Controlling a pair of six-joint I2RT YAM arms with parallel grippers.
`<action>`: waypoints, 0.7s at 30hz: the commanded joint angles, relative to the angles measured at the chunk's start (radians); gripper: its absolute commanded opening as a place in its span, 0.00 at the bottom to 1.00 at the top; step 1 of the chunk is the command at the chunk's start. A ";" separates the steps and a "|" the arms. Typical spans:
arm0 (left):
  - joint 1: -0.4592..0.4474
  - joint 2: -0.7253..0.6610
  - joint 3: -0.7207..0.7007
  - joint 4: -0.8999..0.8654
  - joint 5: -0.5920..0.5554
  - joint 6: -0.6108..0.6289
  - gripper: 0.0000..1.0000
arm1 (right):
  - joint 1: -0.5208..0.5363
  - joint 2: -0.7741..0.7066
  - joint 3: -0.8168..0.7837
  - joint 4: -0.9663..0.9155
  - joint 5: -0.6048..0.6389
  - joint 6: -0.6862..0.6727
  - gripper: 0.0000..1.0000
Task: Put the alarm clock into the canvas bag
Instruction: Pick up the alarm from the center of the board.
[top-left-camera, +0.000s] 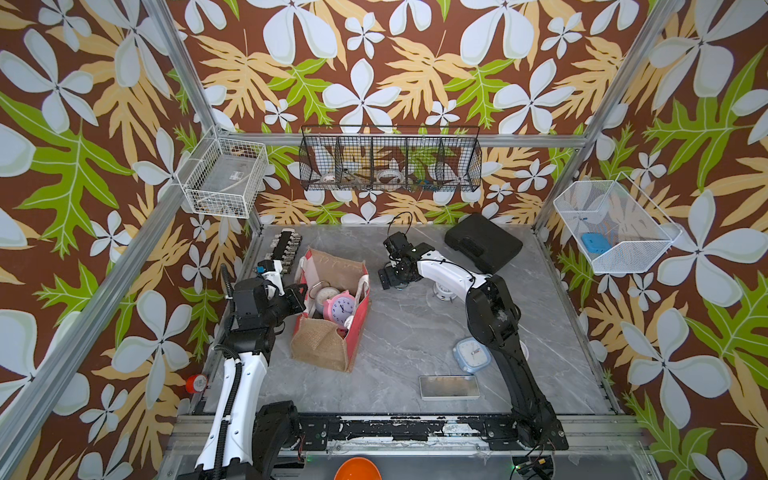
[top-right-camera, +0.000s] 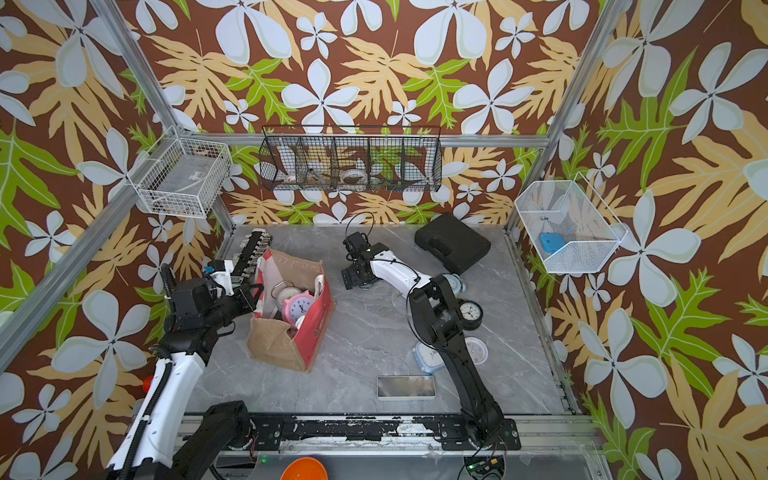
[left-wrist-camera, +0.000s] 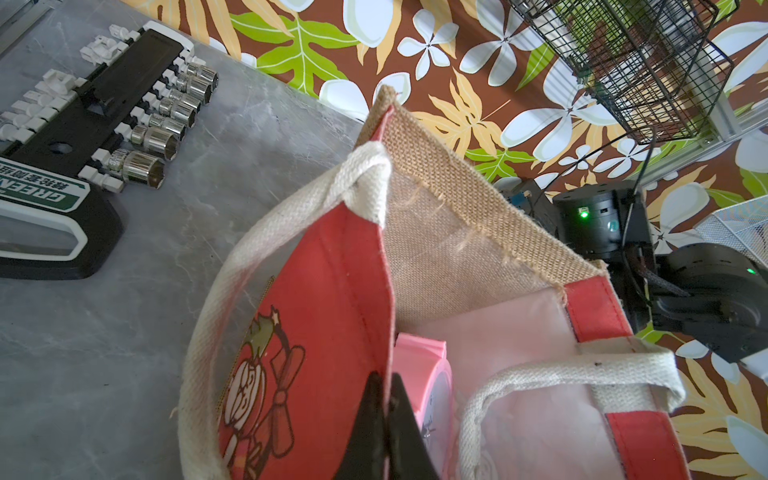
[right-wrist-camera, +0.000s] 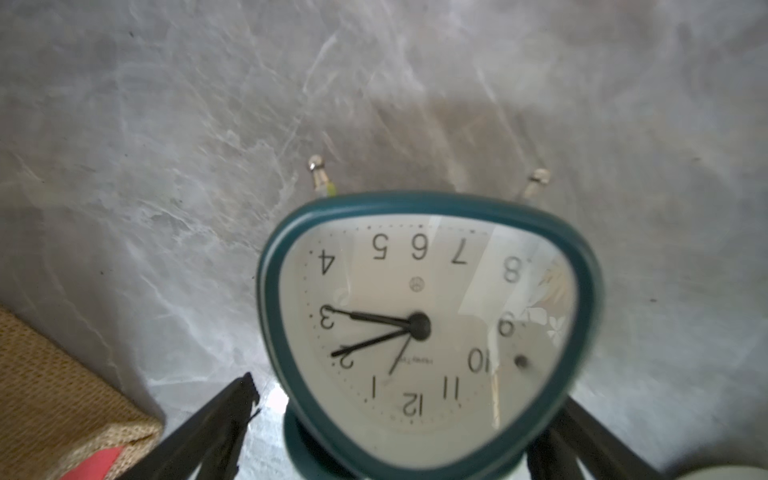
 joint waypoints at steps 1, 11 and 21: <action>0.001 0.000 0.004 0.021 0.000 0.000 0.00 | -0.003 0.018 0.010 -0.001 -0.006 -0.006 1.00; 0.001 -0.003 0.004 0.020 0.000 0.000 0.00 | -0.011 0.036 -0.013 0.038 -0.017 0.031 0.94; 0.000 -0.003 0.004 0.019 -0.001 0.001 0.00 | -0.011 0.016 -0.043 0.055 -0.021 0.038 0.83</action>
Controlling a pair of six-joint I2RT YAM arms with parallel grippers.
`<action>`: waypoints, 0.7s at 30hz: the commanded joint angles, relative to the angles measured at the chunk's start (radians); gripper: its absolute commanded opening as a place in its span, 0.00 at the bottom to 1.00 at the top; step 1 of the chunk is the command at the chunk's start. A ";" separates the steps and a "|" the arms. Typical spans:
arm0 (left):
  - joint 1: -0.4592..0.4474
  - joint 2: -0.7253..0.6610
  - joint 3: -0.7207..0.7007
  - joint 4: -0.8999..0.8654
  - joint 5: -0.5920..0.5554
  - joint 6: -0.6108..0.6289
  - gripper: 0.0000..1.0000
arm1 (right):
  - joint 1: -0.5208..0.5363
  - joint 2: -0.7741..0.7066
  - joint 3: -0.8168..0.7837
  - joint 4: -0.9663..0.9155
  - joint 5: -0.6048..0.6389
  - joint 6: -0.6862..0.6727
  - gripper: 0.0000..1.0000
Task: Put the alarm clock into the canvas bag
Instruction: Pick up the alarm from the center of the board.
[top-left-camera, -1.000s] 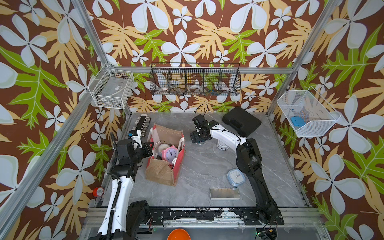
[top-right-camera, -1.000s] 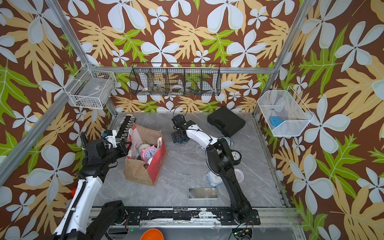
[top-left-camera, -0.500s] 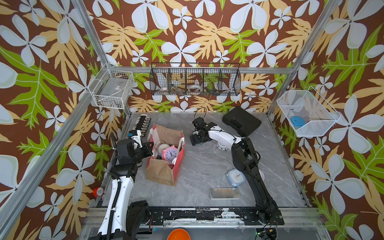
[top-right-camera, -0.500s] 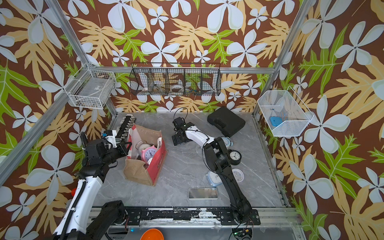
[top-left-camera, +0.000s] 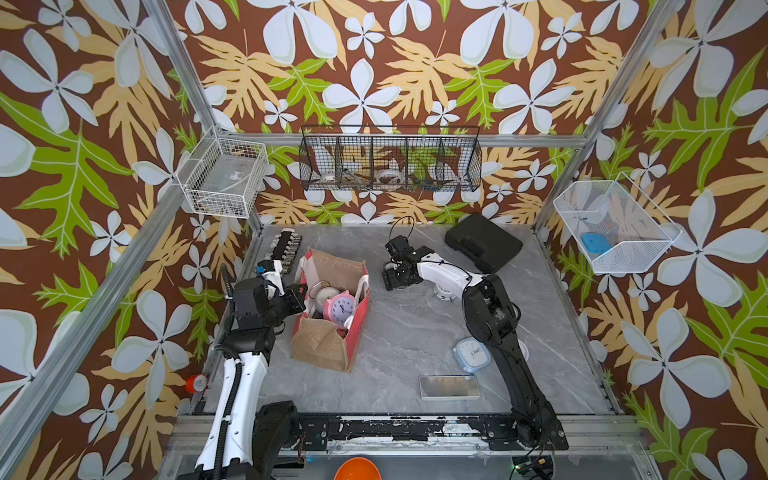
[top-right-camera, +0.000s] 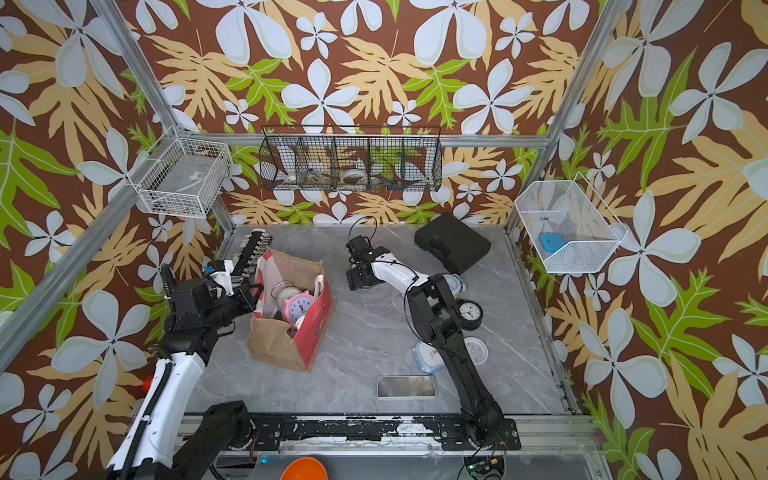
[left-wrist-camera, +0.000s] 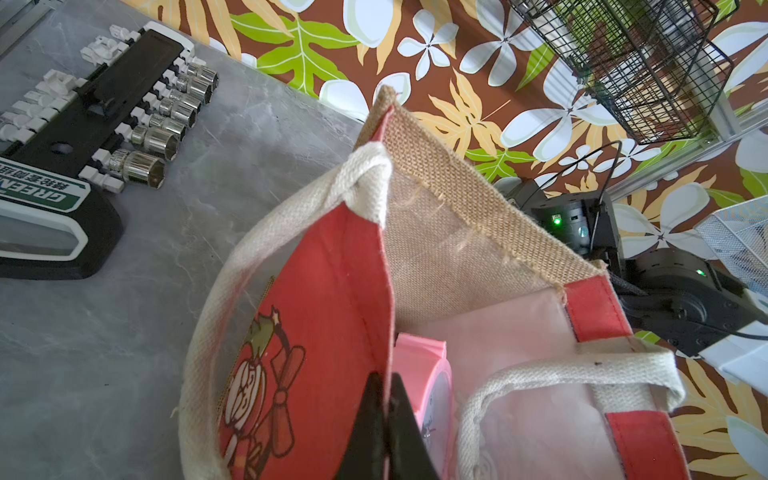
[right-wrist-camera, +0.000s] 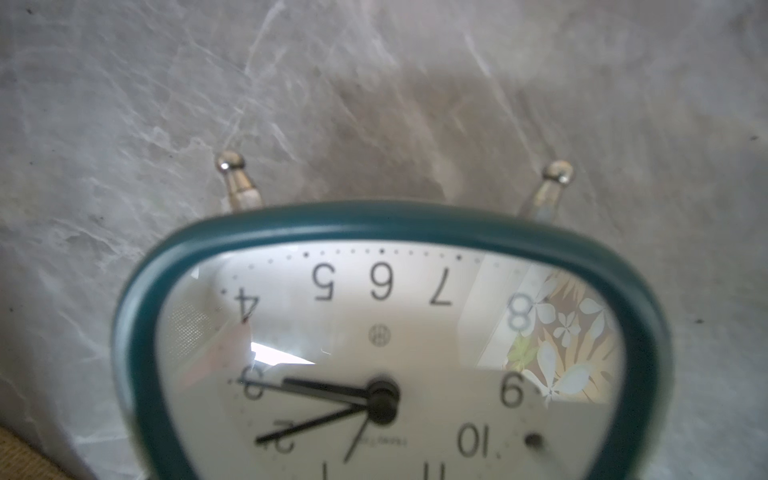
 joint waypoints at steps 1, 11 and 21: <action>0.001 -0.002 0.004 0.019 0.000 0.000 0.00 | 0.001 -0.012 -0.010 -0.006 -0.012 0.015 0.82; 0.000 0.000 0.004 0.018 -0.003 0.000 0.00 | 0.001 -0.044 -0.018 -0.002 -0.010 0.004 0.71; 0.000 0.004 0.004 0.019 -0.002 0.001 0.00 | 0.001 -0.106 -0.043 0.006 -0.003 0.000 0.65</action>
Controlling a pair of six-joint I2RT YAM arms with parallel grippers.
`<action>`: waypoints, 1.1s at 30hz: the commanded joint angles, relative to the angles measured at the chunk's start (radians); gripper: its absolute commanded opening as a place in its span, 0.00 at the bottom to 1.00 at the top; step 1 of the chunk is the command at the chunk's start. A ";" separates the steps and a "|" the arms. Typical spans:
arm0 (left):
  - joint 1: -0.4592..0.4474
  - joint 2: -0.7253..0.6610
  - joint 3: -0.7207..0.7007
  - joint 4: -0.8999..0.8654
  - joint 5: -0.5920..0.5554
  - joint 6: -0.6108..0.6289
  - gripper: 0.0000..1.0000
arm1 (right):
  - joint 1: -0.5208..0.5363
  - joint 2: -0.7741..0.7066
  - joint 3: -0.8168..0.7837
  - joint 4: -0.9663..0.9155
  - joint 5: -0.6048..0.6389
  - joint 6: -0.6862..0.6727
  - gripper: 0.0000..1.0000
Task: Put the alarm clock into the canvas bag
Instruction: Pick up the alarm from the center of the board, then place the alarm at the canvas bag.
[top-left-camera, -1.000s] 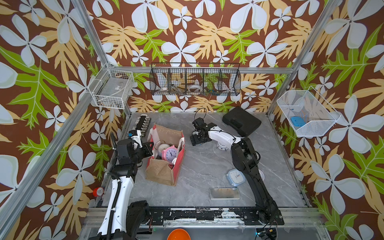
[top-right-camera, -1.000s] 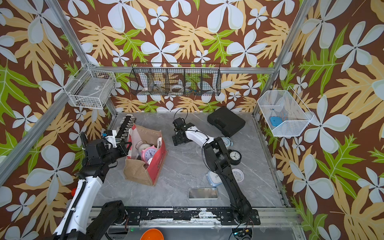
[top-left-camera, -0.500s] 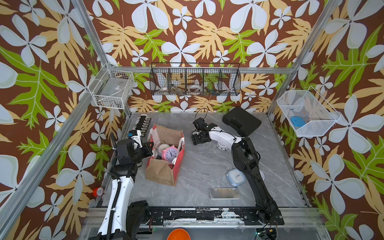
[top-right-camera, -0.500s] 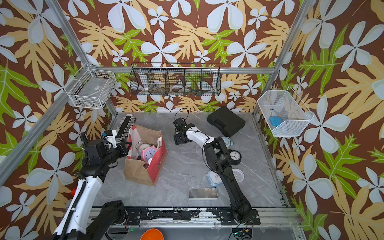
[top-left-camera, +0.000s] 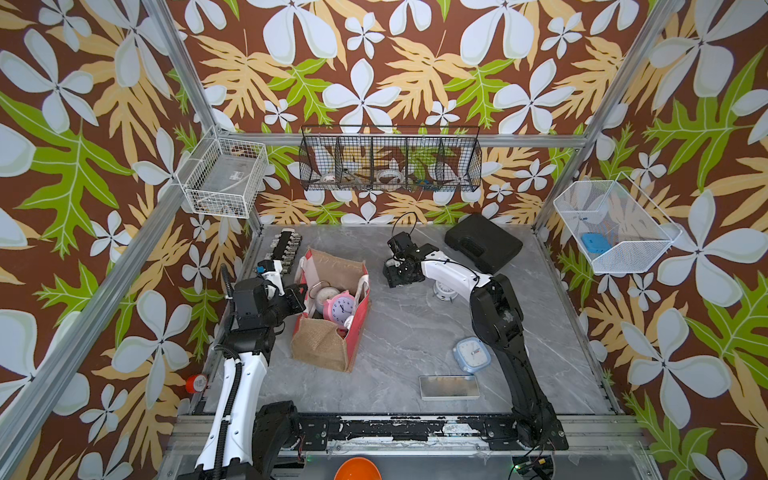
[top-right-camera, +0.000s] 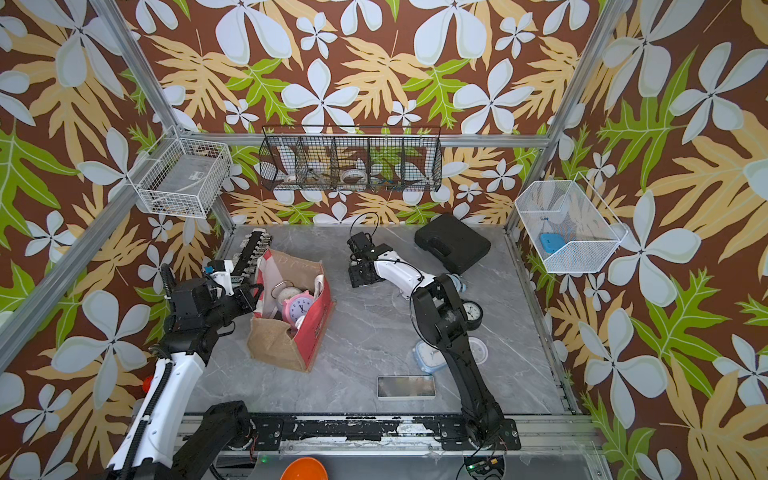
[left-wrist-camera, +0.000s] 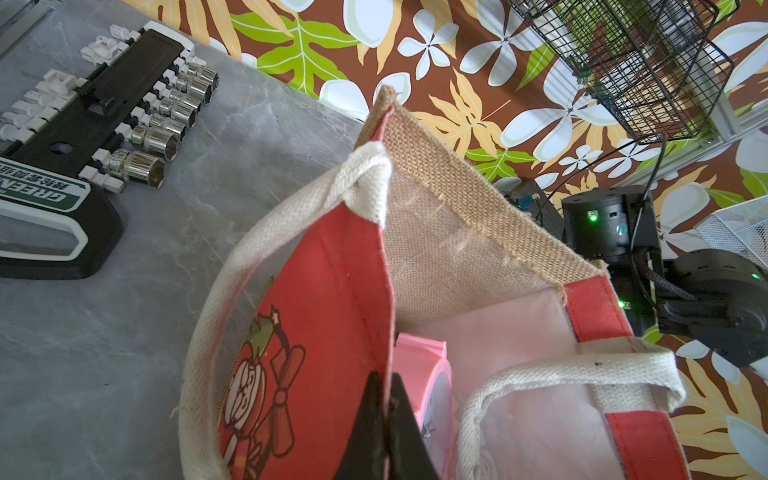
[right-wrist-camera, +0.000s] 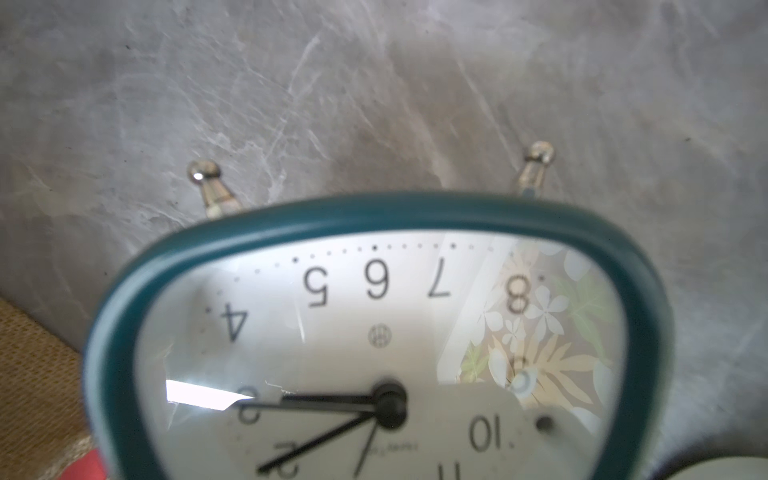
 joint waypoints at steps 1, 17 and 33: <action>0.001 0.003 0.004 0.018 -0.002 0.000 0.00 | 0.002 -0.027 -0.003 0.014 0.011 -0.004 0.64; 0.000 0.006 0.005 0.018 -0.005 0.000 0.00 | 0.059 -0.304 0.005 -0.062 0.076 -0.051 0.62; 0.000 -0.012 0.001 0.024 -0.007 -0.005 0.00 | 0.298 -0.412 0.172 -0.106 0.097 -0.073 0.60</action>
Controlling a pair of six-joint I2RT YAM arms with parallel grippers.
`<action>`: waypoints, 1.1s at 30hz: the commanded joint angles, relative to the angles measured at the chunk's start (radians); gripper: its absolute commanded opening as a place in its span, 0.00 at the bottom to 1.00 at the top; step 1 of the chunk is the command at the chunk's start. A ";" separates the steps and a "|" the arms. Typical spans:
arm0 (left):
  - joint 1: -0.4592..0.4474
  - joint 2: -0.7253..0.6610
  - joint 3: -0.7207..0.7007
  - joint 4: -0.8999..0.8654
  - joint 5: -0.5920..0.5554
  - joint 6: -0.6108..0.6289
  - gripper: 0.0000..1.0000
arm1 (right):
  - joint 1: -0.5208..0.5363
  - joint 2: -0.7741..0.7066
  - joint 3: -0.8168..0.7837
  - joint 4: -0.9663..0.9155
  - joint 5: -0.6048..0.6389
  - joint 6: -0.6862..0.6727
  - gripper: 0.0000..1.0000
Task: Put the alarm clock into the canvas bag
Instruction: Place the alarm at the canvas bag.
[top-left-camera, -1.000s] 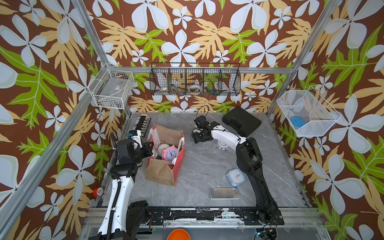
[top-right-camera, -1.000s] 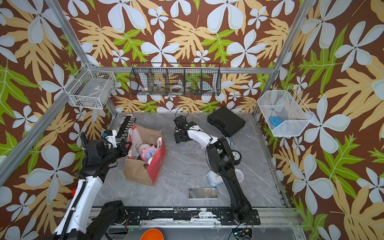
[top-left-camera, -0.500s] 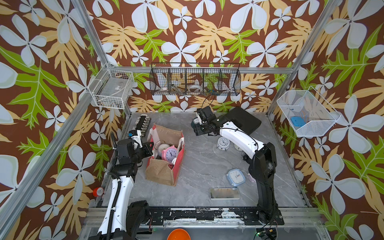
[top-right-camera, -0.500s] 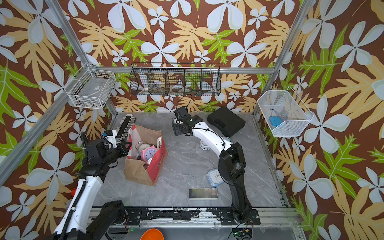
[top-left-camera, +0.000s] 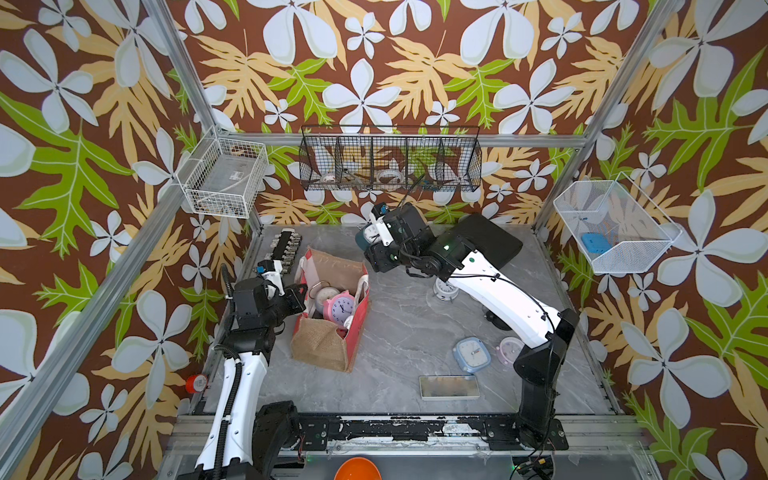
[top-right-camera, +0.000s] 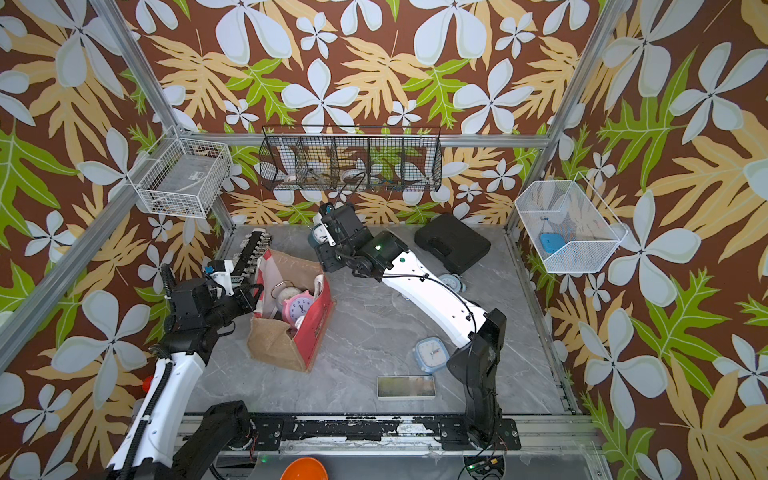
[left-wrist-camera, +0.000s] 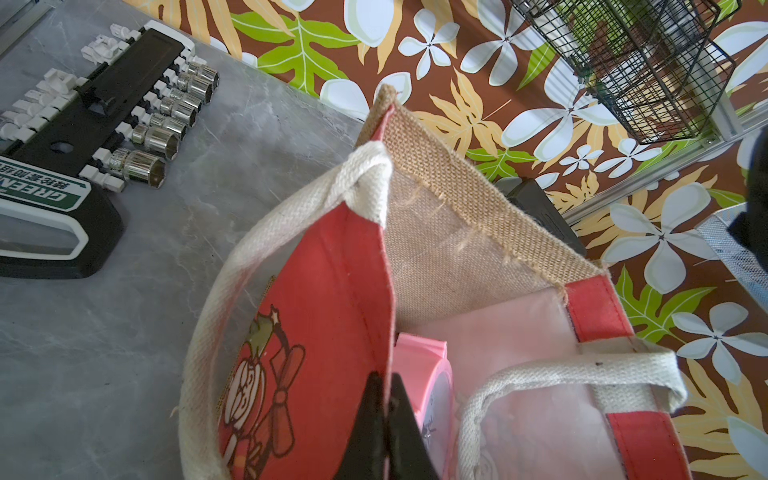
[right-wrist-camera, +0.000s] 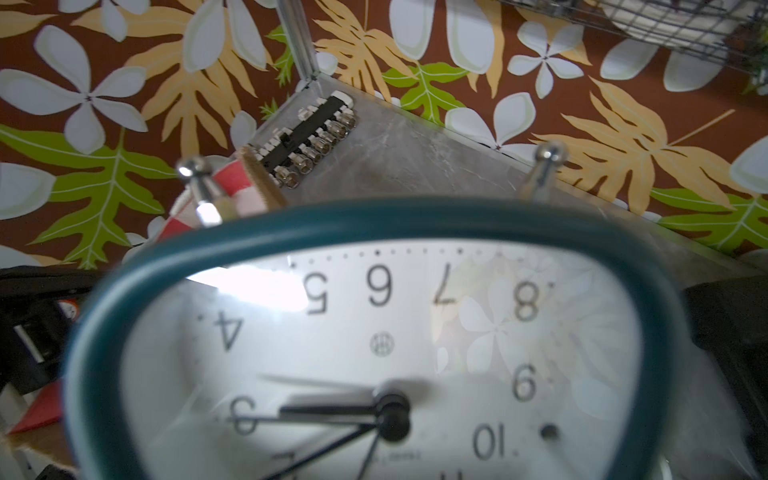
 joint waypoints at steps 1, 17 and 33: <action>0.000 -0.009 0.001 0.023 -0.003 -0.006 0.00 | 0.048 0.025 0.045 -0.001 0.011 -0.010 0.60; 0.001 -0.012 0.001 0.028 0.016 -0.004 0.00 | 0.173 0.301 0.219 -0.028 -0.059 0.004 0.59; 0.001 -0.022 -0.001 0.029 0.025 -0.005 0.00 | 0.167 0.520 0.235 -0.008 -0.019 0.024 0.58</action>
